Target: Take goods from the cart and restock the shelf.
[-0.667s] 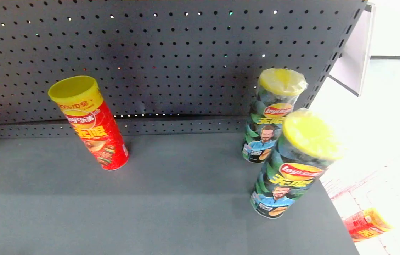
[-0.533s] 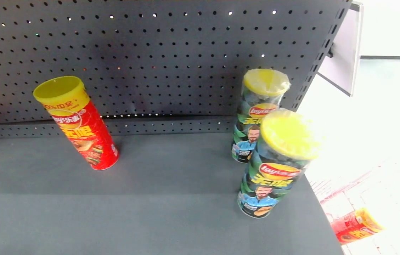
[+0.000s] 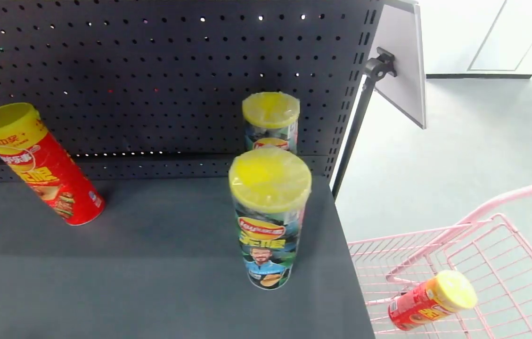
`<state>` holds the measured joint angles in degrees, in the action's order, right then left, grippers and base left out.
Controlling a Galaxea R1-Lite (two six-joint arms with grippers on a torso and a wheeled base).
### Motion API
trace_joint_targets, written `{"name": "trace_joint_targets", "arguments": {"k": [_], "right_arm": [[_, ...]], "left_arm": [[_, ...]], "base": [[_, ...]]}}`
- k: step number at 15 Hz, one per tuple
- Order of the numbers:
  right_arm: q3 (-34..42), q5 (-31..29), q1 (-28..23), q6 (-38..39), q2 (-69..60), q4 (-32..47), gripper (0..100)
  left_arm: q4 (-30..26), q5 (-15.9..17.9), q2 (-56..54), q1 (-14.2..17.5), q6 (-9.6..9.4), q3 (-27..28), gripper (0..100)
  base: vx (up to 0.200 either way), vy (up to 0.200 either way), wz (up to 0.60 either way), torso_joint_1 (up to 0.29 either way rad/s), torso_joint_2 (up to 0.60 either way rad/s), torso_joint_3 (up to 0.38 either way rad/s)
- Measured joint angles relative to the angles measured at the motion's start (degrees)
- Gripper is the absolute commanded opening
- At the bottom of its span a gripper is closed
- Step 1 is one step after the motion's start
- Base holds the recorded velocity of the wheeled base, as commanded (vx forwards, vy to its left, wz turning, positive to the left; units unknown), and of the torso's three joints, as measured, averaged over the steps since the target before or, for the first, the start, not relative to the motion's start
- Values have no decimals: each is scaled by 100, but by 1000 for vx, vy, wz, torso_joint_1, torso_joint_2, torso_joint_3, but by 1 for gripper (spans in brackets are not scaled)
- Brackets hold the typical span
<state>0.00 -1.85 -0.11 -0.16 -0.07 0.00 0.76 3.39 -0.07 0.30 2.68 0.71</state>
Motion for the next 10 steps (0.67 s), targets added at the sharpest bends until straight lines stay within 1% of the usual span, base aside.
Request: {"name": "trace_joint_targets", "arguments": {"k": [3, 6, 10], "right_arm": [[0, 2, 1, 0, 0, 0, 100], [0, -2, 9, 0, 0, 0, 100], [0, 0, 4, 0, 0, 0, 100]], "left_arm": [[2, 2, 0, 2, 0, 0, 100], [4, -2, 0, 5, 43, 0, 100], [2, -5, 0, 0, 33, 0, 100]], "base": [[0, 0, 0, 0, 0, 0], [0, 0, 0, 0, 0, 0], [0, 0, 0, 0, 0, 0]]}}
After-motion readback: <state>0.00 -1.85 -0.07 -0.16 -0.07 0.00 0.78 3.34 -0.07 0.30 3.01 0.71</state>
